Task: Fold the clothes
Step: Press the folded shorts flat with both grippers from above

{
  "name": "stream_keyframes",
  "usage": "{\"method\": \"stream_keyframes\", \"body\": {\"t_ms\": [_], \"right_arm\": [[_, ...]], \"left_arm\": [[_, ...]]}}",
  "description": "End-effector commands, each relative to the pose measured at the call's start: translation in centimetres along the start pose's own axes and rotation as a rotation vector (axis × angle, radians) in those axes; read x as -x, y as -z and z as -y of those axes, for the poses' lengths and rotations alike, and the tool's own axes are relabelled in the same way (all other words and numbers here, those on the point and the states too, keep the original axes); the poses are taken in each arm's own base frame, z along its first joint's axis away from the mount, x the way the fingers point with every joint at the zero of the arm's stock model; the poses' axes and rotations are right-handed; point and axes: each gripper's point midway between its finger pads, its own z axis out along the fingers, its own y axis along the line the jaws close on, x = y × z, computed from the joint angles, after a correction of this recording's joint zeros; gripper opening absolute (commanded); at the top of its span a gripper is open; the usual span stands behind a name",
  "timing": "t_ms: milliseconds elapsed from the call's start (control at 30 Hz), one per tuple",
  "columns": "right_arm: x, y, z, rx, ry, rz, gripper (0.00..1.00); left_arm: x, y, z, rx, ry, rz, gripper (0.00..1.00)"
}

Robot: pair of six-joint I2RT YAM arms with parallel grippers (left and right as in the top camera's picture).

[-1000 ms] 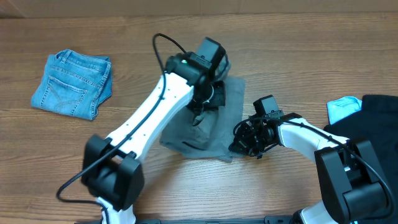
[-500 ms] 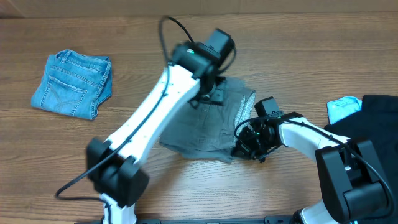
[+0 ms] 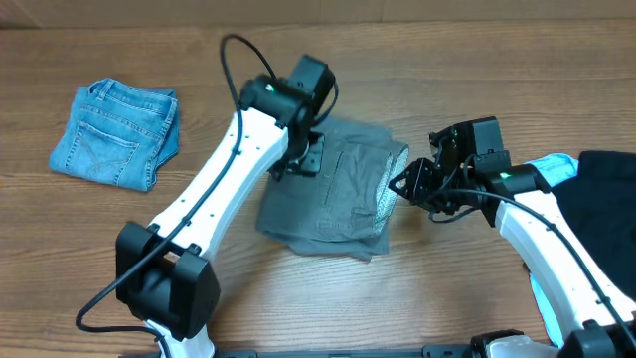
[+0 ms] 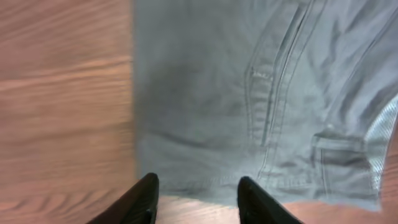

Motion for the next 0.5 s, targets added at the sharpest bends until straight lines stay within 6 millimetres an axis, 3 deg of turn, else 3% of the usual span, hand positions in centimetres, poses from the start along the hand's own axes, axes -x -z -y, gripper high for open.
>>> {"method": "stream_keyframes", "body": {"t_ms": [0,167,233,300,433,467], "right_arm": [[0.5,-2.9,1.4,-0.057,-0.004,-0.025,0.36],[1.0,-7.3,2.2,-0.052,0.016,-0.065,0.4],[1.1,-8.3,2.2,-0.045,0.023,-0.072,0.2],[1.4,-8.1,3.2,-0.092,0.014,-0.053,0.04],[3.0,-5.2,9.0,-0.354,-0.097,0.03,0.04],[3.3,-4.6,9.6,-0.375,-0.115,0.039,0.04]], "left_arm": [[-2.8,-4.3,1.0,-0.085,-0.055,-0.099,0.41],[-6.2,-9.0,0.3,-0.083,-0.058,-0.172,0.37],[-7.6,-10.4,-0.2,-0.074,-0.057,-0.197,0.36],[-8.3,-11.2,-0.6,-0.062,-0.057,-0.208,0.36],[-9.5,-12.6,-1.1,-0.054,-0.055,-0.222,0.35],[-9.6,-12.7,-1.2,-0.05,-0.056,-0.221,0.35]]}}
